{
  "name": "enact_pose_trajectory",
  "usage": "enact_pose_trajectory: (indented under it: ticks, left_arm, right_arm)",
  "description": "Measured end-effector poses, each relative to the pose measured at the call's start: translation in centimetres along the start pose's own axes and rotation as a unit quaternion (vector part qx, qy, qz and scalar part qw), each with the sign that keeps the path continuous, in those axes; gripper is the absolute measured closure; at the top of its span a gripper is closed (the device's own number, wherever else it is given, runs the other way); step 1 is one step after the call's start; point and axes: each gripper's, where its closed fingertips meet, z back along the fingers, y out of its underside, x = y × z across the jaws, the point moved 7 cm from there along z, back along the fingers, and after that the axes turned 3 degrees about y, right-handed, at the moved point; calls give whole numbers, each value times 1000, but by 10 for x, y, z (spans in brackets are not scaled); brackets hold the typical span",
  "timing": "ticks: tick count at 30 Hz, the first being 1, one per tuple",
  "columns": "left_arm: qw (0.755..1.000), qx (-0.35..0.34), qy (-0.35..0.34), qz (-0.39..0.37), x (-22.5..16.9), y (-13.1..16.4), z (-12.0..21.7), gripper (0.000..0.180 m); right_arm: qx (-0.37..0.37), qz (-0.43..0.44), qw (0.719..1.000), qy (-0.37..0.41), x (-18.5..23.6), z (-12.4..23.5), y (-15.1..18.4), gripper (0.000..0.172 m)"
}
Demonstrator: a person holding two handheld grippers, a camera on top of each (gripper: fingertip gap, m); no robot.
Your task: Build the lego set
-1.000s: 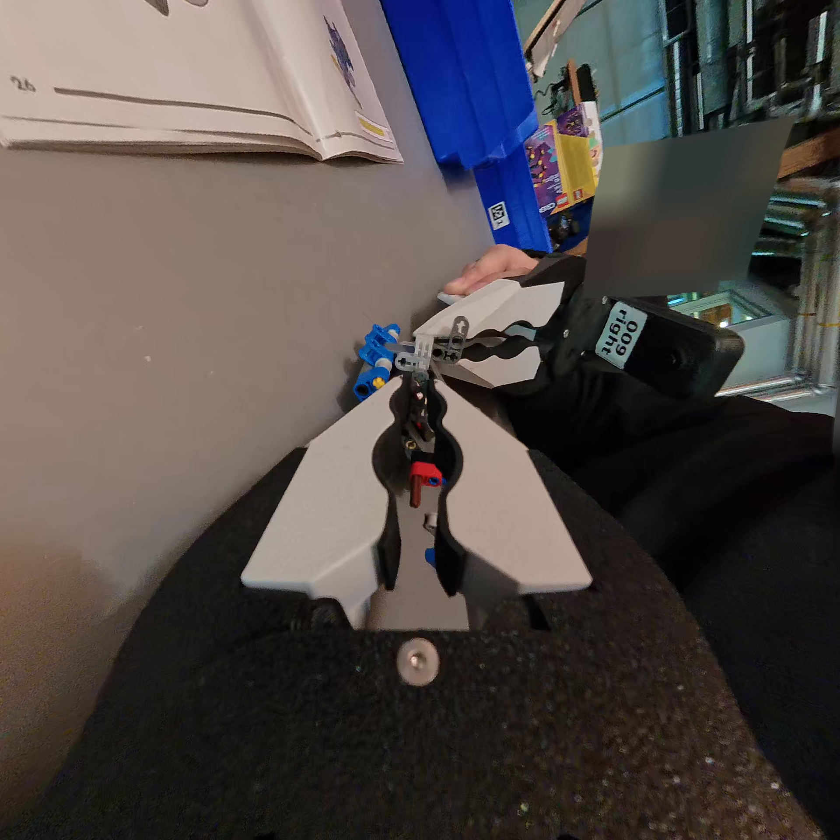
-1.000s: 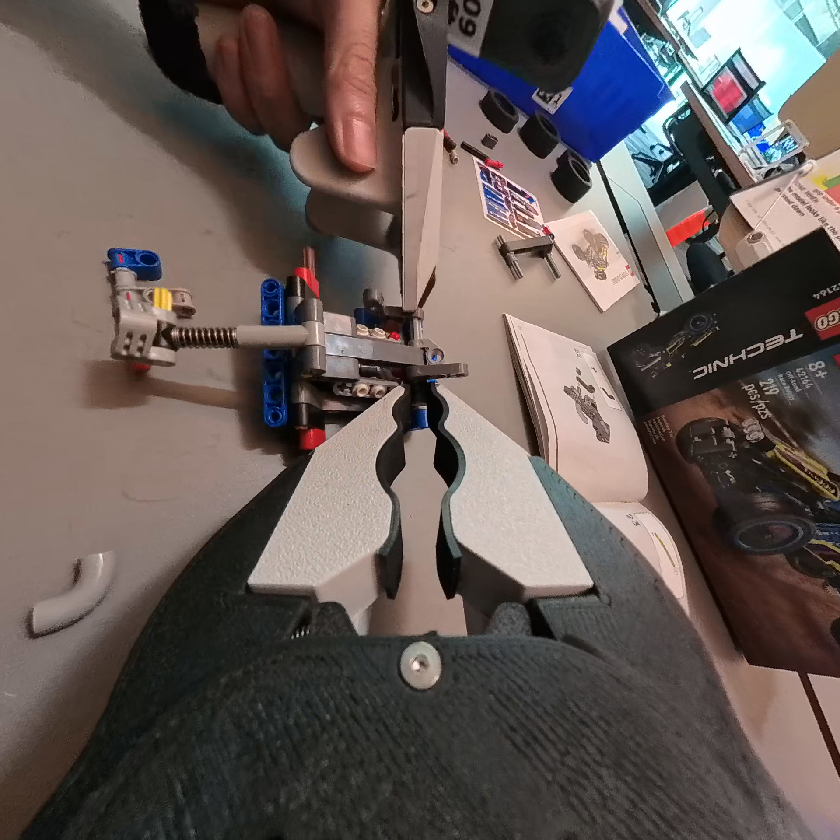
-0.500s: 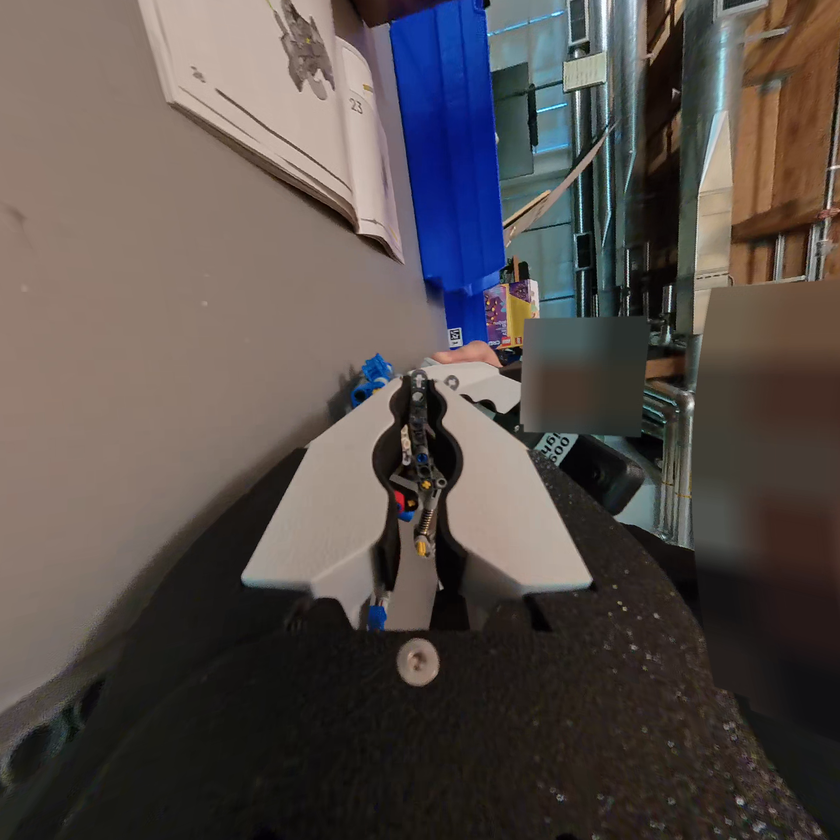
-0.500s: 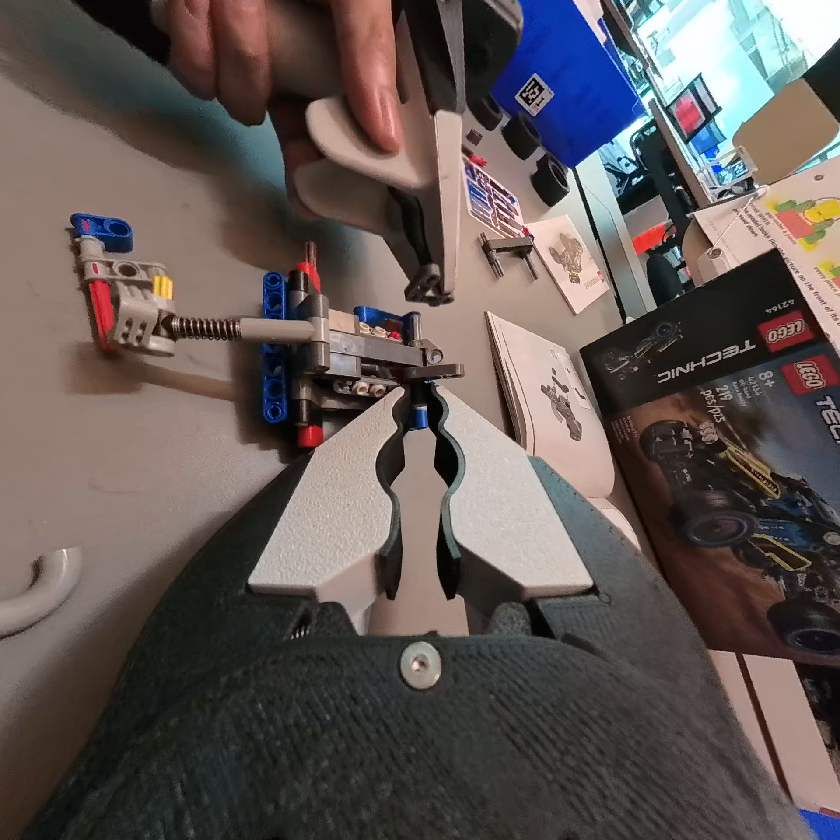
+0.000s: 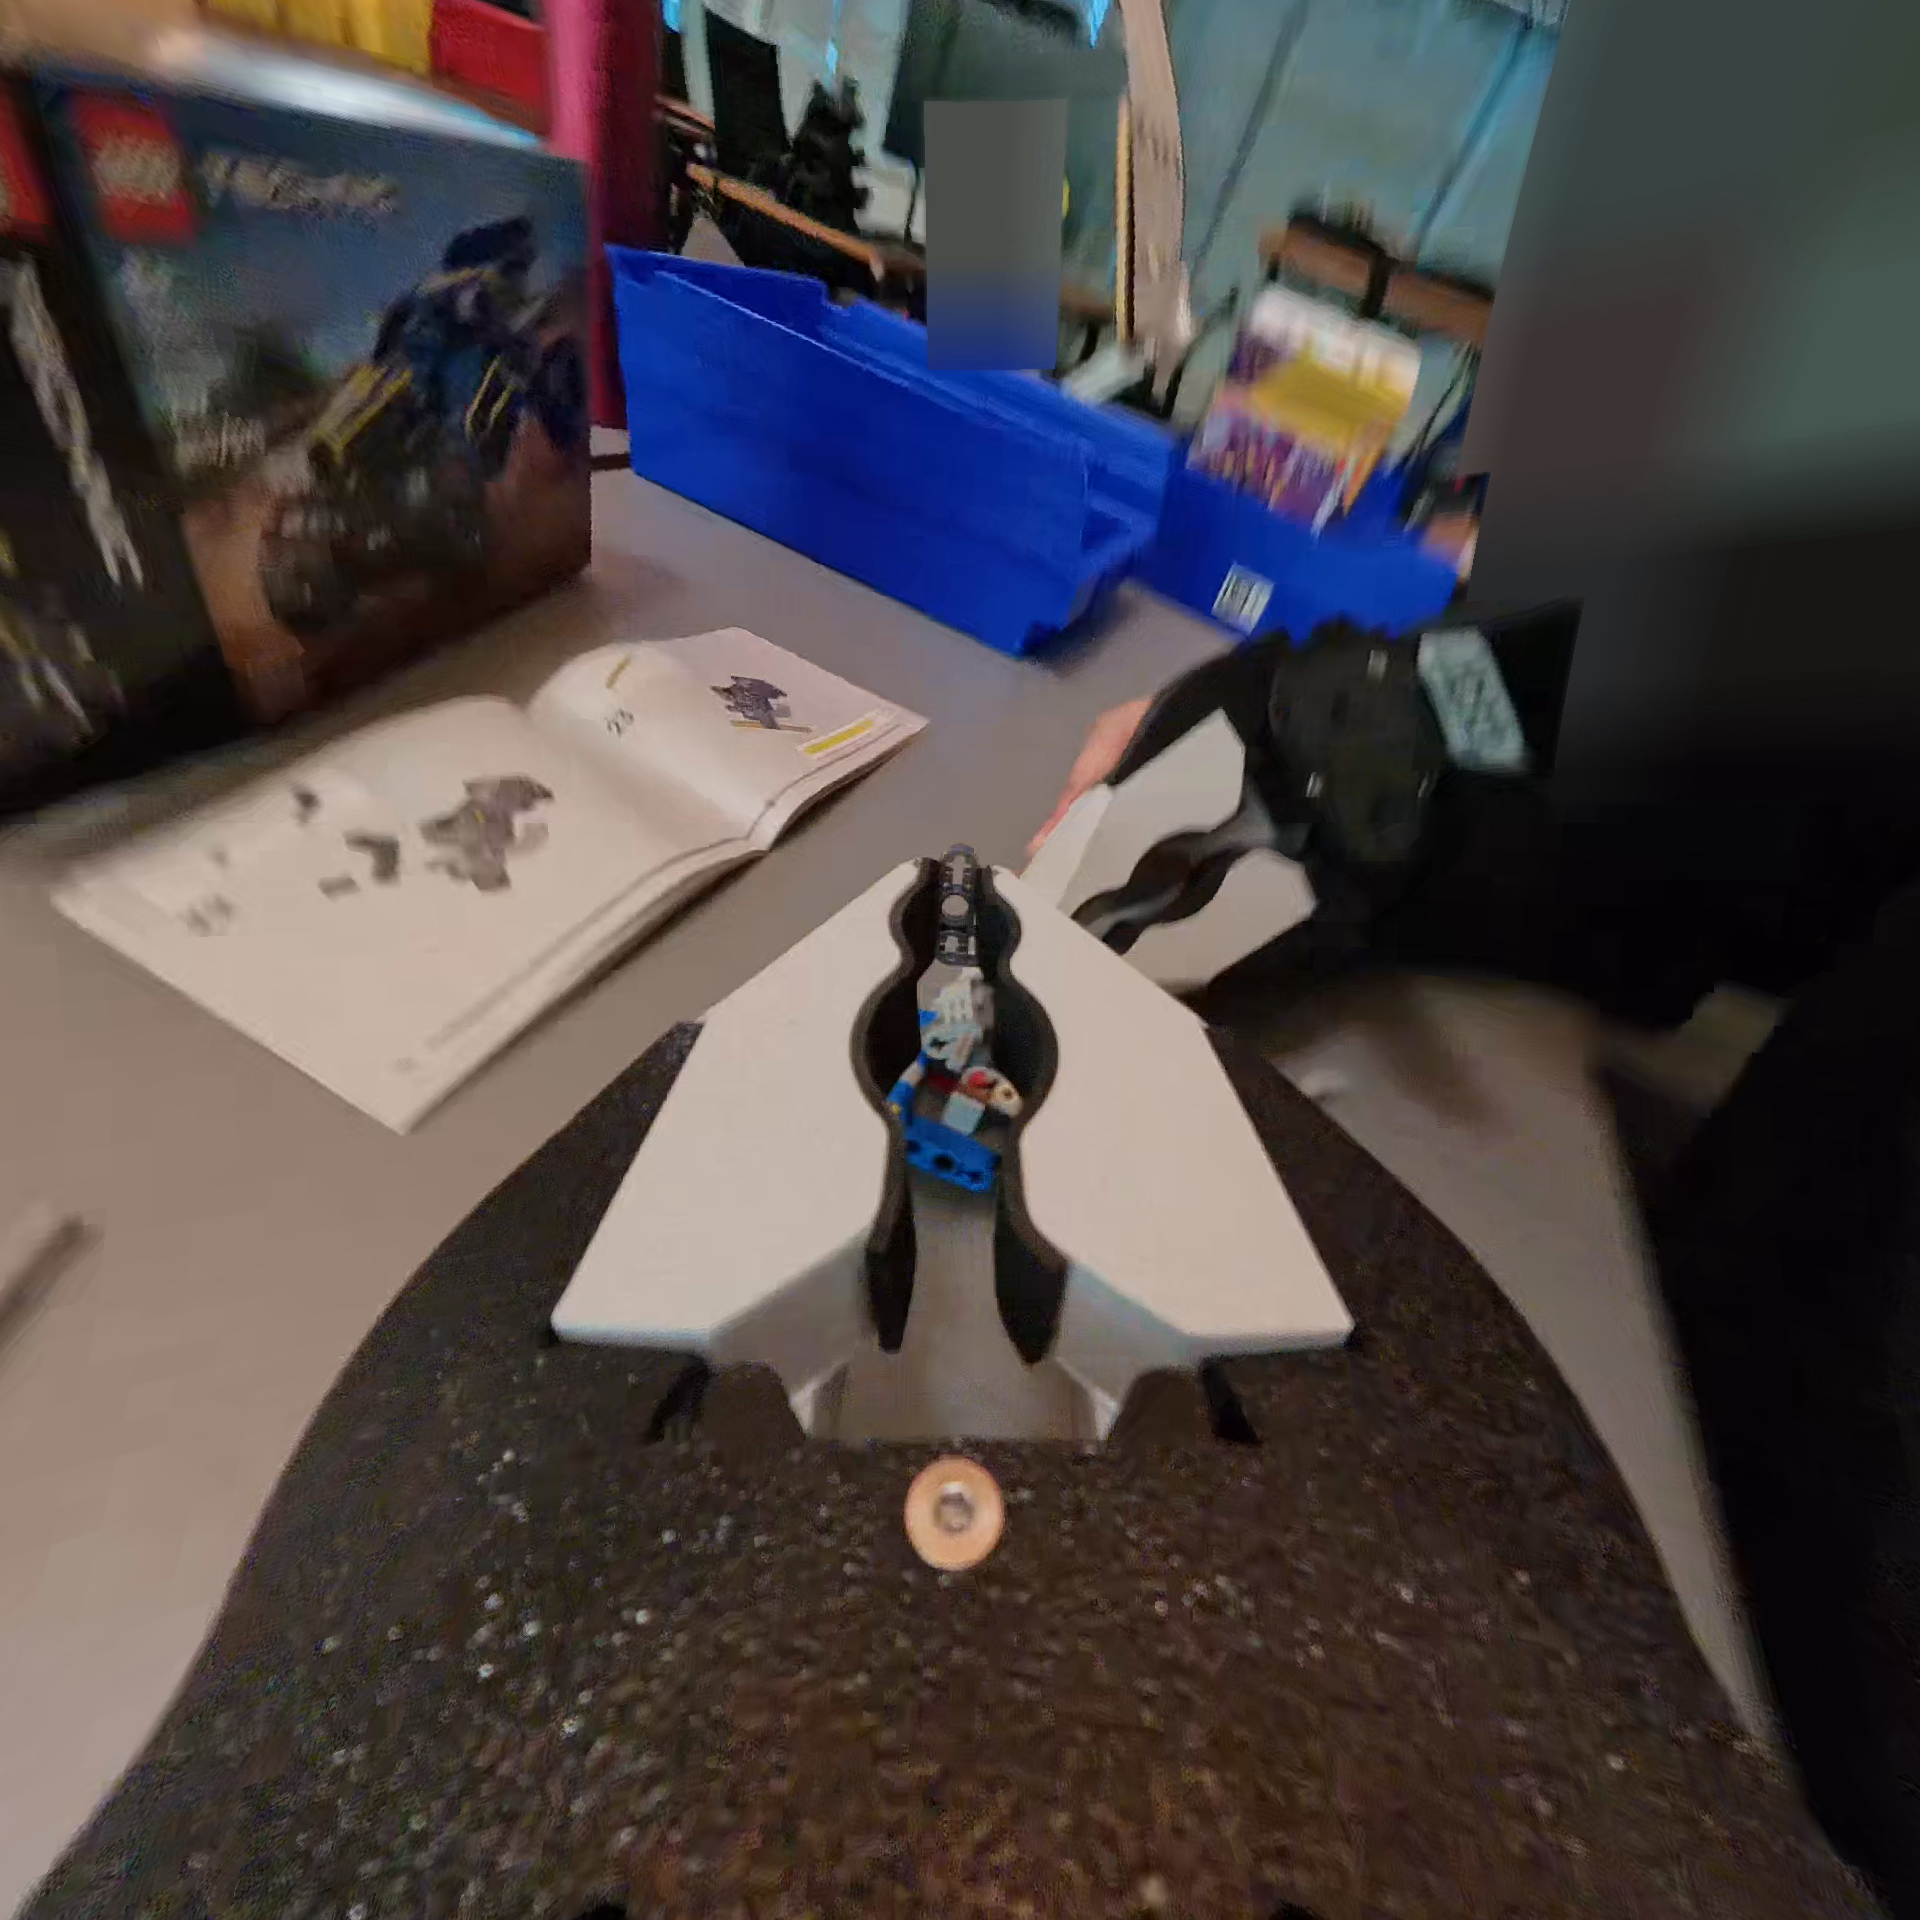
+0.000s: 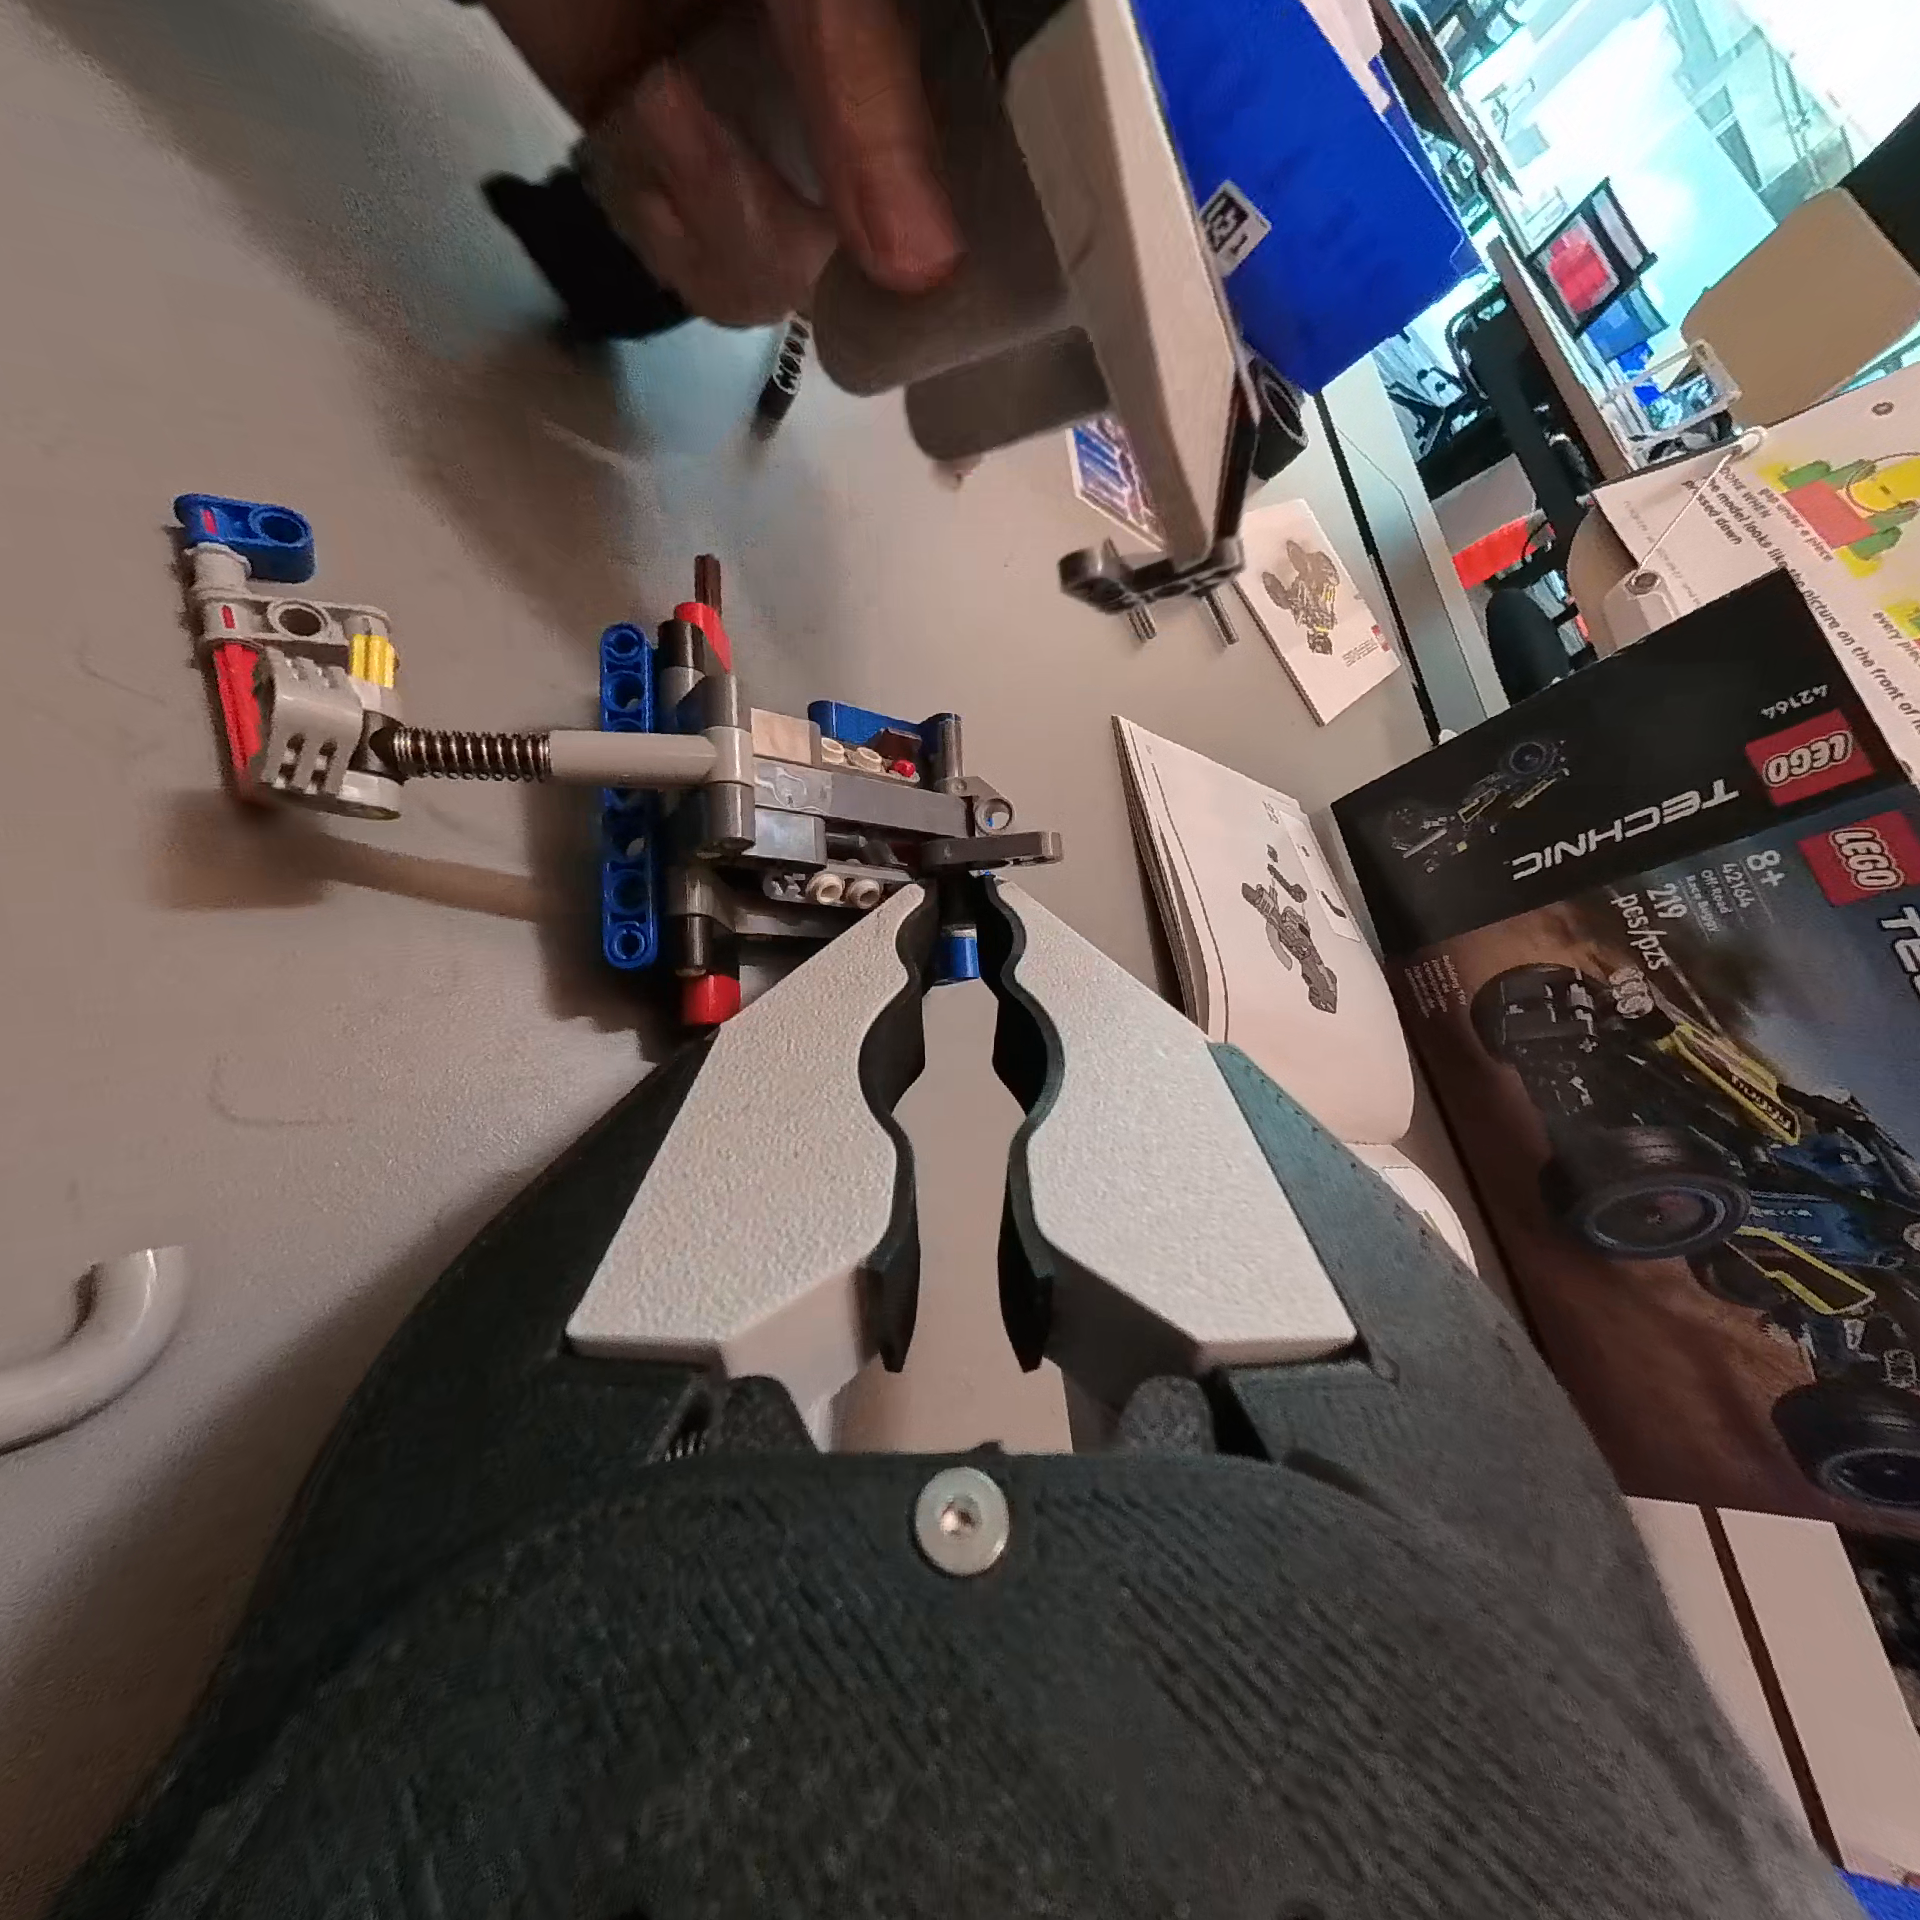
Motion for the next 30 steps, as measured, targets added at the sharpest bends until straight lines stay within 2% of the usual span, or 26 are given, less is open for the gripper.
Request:
enact_pose_trajectory:
  ticks: [3, 5, 14, 23, 30]
  left_arm:
    - [983, 60, -9, -176, -8, 2, -5, 177]
    - [970, 70, -14, -231, -6, 7, -7, 177]
    - [965, 52, -69, -249, 4, 6, -4, 177]
    - [967, 68, -12, -244, -1, 9, -9, 177]
    - [968, 64, -6, -244, -1, 8, -9, 177]
  right_arm:
    - [-4, -6, 1000, -4, -1, 0, 1, 168]
    - [-4, -11, 1000, -7, -1, 0, 2, 168]
    - [-1, -6, 1000, -2, -3, 1, 4, 168]
    - [-5, 11, 1000, 6, -3, 2, 4, 168]
    - [-24, 17, 999, -15, 0, 5, 3, 167]
